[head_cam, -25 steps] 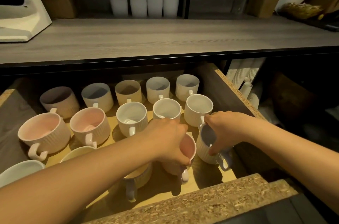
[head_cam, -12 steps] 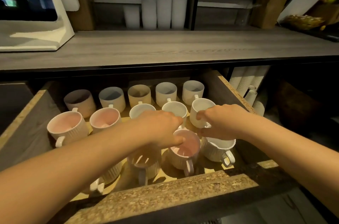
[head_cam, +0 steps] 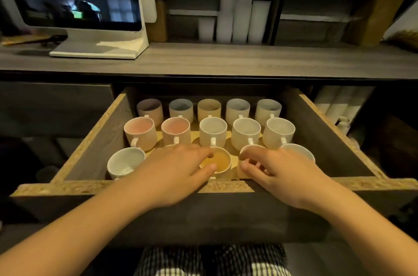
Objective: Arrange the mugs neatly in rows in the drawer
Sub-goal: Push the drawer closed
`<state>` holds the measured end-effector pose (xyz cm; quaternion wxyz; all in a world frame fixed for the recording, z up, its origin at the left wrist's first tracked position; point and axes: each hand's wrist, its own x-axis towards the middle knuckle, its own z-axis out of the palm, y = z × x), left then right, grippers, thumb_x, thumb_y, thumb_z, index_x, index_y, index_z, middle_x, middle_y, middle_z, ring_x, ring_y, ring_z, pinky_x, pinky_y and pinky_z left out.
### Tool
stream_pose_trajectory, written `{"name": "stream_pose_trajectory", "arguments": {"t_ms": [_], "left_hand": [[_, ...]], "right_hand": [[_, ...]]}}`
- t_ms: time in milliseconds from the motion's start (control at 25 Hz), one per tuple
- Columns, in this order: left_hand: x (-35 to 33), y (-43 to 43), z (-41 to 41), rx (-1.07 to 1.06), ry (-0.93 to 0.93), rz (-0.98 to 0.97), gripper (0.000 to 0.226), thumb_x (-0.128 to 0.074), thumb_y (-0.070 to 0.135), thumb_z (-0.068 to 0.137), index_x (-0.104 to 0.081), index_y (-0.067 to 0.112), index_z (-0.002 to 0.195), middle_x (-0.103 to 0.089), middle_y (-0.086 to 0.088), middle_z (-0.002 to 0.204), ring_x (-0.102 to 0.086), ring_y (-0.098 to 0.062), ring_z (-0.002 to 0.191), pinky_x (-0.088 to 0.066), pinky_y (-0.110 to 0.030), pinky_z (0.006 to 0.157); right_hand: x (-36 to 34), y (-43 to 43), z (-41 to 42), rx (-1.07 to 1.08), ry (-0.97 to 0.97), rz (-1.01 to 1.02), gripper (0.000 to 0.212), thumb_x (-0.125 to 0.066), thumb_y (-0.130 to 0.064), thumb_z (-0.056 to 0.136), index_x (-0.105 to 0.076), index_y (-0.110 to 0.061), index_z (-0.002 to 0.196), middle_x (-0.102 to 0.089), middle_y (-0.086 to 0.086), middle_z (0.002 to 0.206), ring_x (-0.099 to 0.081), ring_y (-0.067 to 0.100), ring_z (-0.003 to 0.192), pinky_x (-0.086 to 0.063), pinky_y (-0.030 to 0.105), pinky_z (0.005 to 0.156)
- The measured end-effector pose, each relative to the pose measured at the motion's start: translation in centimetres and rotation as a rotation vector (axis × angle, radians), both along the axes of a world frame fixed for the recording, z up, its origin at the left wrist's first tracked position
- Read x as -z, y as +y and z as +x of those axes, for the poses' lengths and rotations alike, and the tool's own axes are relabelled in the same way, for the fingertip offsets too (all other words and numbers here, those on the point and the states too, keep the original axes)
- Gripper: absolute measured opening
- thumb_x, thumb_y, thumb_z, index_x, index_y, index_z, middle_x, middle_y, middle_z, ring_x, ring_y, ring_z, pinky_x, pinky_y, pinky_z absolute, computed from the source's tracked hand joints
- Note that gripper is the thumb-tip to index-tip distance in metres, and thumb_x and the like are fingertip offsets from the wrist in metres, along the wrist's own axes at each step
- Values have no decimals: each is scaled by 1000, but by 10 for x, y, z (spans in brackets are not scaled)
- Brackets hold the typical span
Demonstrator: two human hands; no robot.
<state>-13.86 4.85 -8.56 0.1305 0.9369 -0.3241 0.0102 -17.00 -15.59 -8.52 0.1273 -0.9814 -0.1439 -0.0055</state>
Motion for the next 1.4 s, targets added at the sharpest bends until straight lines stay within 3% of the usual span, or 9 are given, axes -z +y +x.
{"name": "stream_pose_trajectory", "arguments": {"t_ms": [160,400,560,680,840,1040,1120,1240,1400], "left_hand": [[19,9,-18,-87,-64,-17,48,-23,56,92,-48,33,126,-56,11,125,-52,-8,110,-48,-31,89],[33,4,-31,-227,-311,31,63,-4,57,84,-52,29,113,-62,10,111,-58,-10,101,-36,-26,68],[33,3,-24,-226,-357,30,59,-16,55,89,-62,19,89,-69,2,80,-66,-16,71,-34,-26,47],[37,2,-12,-200,-400,45,52,-26,51,90,-65,17,81,-68,2,67,-65,-17,55,-32,-25,38],[33,-2,13,-224,-383,18,60,-17,55,89,-64,18,95,-71,0,79,-67,-20,68,-38,-28,45],[35,-3,52,-188,-455,26,54,-28,53,89,-67,17,98,-73,0,85,-69,-19,75,-44,-29,47],[37,-3,68,-161,-499,52,55,-32,55,87,-66,15,105,-72,-2,97,-68,-22,90,-54,-37,67],[38,-2,94,-110,-521,130,66,-34,61,83,-60,13,120,-65,-6,120,-56,-28,117,-36,-47,102],[38,-3,121,-107,-536,207,73,-34,62,82,-56,10,128,-60,-8,130,-50,-30,126,-23,-48,104]], "right_hand": [[15,4,-20,57,-56,18,42,-27,-54,93,-58,-32,111,-61,-10,104,-60,6,88,-54,28,78],[36,1,-31,132,-348,-124,84,12,-69,79,-61,-30,97,-66,-9,86,-58,9,73,-39,23,57],[40,1,-25,158,-438,-106,69,-6,-63,89,-63,-24,80,-68,-6,75,-56,8,62,-13,13,48],[41,1,-13,172,-517,-116,67,-10,-58,93,-63,-23,72,-67,-6,68,-57,9,55,-6,11,50],[41,-2,15,160,-531,-115,76,-4,-58,92,-68,-21,77,-71,-3,75,-62,13,64,-18,12,51],[40,-8,52,116,-520,-119,70,-10,-60,92,-69,-22,98,-73,-4,99,-67,17,88,-48,28,74],[39,-12,67,83,-474,-139,68,-14,-65,89,-65,-24,109,-70,-4,109,-64,18,99,-48,34,85],[39,-16,89,75,-471,-195,64,-33,-69,81,-60,-24,117,-69,-3,113,-63,22,105,-48,40,92],[41,-17,117,123,-467,-222,69,-36,-71,77,-59,-23,121,-68,-1,116,-64,24,109,-46,44,94]]}}
